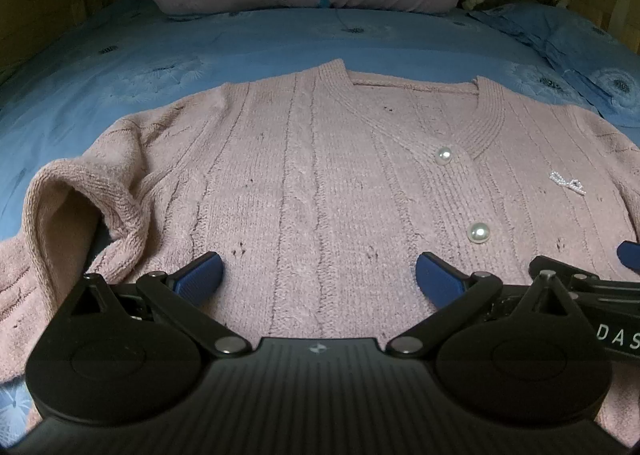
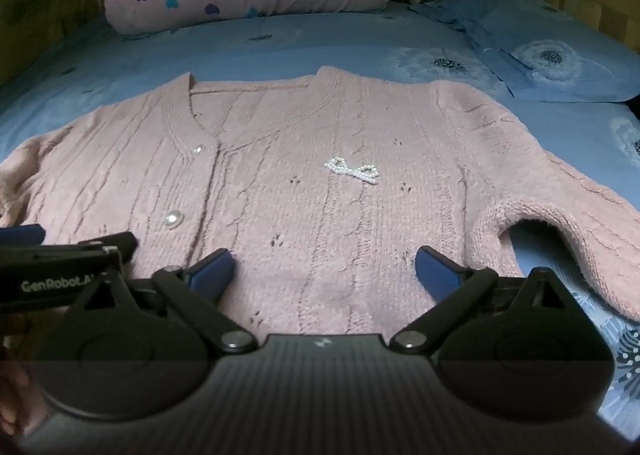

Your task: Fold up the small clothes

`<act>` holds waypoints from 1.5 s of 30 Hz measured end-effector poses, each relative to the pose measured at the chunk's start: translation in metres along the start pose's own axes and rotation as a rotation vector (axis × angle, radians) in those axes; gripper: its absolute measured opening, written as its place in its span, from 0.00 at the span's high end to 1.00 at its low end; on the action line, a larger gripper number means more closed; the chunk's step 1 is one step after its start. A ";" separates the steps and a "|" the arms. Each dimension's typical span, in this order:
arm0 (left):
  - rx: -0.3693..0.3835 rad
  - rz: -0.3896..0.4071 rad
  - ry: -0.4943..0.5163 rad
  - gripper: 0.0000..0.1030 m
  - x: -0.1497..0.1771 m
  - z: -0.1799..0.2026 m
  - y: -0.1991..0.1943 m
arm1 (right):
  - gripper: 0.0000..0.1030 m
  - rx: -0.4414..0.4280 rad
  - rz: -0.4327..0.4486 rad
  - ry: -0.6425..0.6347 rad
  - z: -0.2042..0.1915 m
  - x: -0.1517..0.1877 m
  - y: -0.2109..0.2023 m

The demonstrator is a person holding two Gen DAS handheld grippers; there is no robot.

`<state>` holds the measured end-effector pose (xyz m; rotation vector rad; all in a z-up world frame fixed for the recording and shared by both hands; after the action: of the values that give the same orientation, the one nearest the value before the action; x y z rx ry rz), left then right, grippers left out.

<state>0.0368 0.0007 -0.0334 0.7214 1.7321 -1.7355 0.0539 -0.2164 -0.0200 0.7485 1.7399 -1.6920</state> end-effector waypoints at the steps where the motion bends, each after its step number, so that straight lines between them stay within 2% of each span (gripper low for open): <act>1: 0.000 0.000 0.000 0.00 0.000 0.000 0.000 | 0.03 0.000 0.000 0.000 0.000 0.000 0.000; 45: -0.009 -0.002 0.011 0.00 0.000 0.000 0.001 | 0.02 -0.017 0.010 0.002 -0.001 -0.001 -0.005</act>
<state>0.0374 0.0007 -0.0335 0.7271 1.7475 -1.7265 0.0505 -0.2159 -0.0160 0.7500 1.7473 -1.6684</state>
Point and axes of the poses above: each gripper's, at about its wrist camera, not at the fingertips, and y roughly the way its jaws point, z to its right, x to its underside, the point moved 5 cm from there along y, roughly the way its jaws point, and after that the axes turned 3 degrees about -y, right-handed, at the moved point
